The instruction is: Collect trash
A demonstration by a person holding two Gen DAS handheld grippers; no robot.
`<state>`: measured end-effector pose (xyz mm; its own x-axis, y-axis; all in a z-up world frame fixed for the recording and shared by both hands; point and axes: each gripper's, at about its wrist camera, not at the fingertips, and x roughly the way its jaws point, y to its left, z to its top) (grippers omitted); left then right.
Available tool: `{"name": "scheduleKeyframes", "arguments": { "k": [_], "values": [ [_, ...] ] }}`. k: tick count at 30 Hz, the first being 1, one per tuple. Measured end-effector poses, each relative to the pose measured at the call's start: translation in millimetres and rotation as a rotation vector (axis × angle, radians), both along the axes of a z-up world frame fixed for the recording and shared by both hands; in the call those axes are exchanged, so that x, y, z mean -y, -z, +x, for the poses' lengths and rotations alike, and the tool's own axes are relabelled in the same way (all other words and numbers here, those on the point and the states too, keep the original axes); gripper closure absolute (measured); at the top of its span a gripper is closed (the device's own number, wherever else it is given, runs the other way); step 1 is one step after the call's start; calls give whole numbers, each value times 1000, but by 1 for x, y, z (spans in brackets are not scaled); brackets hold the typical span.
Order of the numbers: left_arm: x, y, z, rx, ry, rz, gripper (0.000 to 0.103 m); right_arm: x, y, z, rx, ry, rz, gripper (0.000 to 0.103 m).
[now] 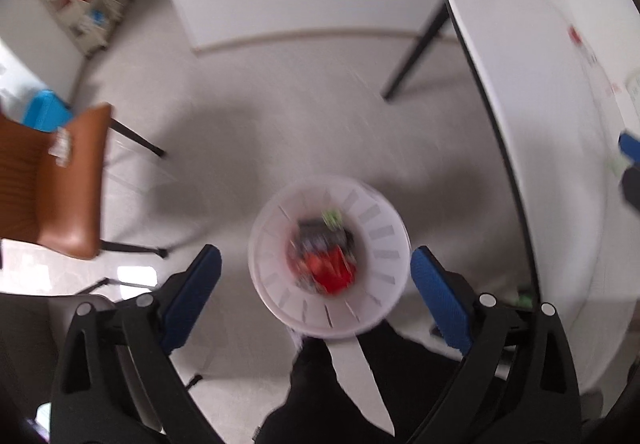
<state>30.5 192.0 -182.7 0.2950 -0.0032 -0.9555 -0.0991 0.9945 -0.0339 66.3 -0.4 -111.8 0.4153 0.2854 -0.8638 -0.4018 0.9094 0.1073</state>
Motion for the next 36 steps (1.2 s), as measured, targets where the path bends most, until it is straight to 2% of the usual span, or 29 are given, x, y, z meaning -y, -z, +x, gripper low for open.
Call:
{"name": "scheduleKeyframes", "arguments": {
  "k": [1, 4, 9, 15, 20, 23, 26, 36],
  "values": [
    [-2, -9, 3, 25, -14, 14, 12, -1, -5, 2, 11, -7, 0, 3],
    [-4, -68, 2, 180, -82, 77, 8, -7, -28, 7, 64, -24, 16, 3],
    [-2, -160, 1, 399, -150, 164, 8, -14, -85, 15, 210, -75, 73, 3],
    [-7, -241, 10, 496, -282, 250, 8, -18, -162, 25, 384, -124, 128, 2],
    [-13, -289, 8, 555, -402, 232, 8, -14, -212, 26, 490, -164, 189, 2],
    [-13, -303, 5, 591, -463, 235, 8, -11, -227, 23, 534, -186, 200, 2],
    [-13, -305, 2, 590, -480, 217, 8, -9, -231, 20, 571, -179, 183, 2],
    [-1, -294, 1, 544, -462, 206, 8, 10, -227, 20, 519, -166, 245, 2]
  ]
}}
